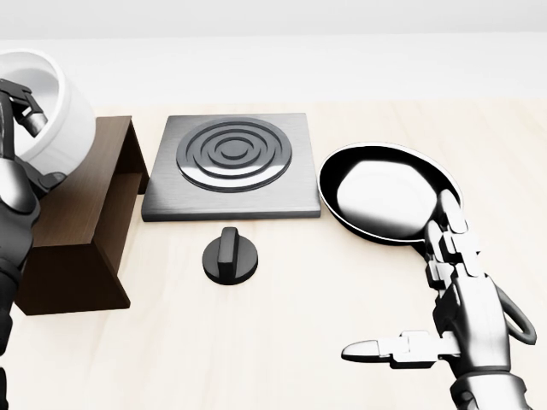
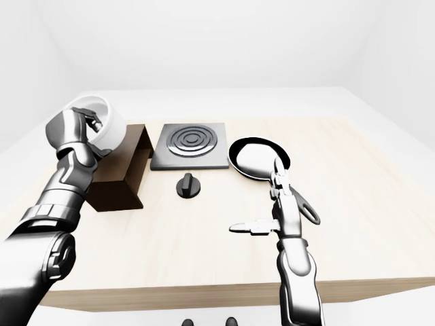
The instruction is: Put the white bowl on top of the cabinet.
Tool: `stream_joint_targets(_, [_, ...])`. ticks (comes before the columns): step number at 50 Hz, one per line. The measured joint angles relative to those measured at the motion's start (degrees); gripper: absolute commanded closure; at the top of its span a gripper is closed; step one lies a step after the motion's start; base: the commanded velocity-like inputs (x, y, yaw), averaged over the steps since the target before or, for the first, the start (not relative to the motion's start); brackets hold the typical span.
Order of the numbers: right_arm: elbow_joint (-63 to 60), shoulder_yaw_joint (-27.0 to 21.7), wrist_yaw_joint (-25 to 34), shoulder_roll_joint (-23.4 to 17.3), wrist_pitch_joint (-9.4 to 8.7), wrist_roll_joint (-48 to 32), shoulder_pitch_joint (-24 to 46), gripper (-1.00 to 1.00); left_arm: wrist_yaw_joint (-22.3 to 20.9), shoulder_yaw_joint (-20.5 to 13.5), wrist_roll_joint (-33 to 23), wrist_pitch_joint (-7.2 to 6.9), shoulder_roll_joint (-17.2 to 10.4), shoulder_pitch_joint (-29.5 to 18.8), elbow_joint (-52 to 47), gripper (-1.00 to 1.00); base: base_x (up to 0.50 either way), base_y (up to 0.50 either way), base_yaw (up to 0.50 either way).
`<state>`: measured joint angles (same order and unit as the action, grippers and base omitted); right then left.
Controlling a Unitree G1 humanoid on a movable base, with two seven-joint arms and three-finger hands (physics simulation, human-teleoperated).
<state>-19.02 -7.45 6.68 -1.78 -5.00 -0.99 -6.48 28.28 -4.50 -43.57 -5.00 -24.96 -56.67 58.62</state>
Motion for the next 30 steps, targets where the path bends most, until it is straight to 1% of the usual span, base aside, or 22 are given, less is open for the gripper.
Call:
stream_joint_targets(10, [0.0,0.1,0.0,0.0,0.00,-0.1,0.0,-1.00,1.7,0.3,1.0,0.00,0.4,-0.5,2.9,1.00,0.00,0.00,0.00])
stream_joint_targets(30, [0.0,0.3,-0.1,0.1,0.00,-0.3,-0.1,-1.00,1.7,0.8,2.1,0.00,0.7,-1.1,6.8,1.00,0.00,0.00,0.00])
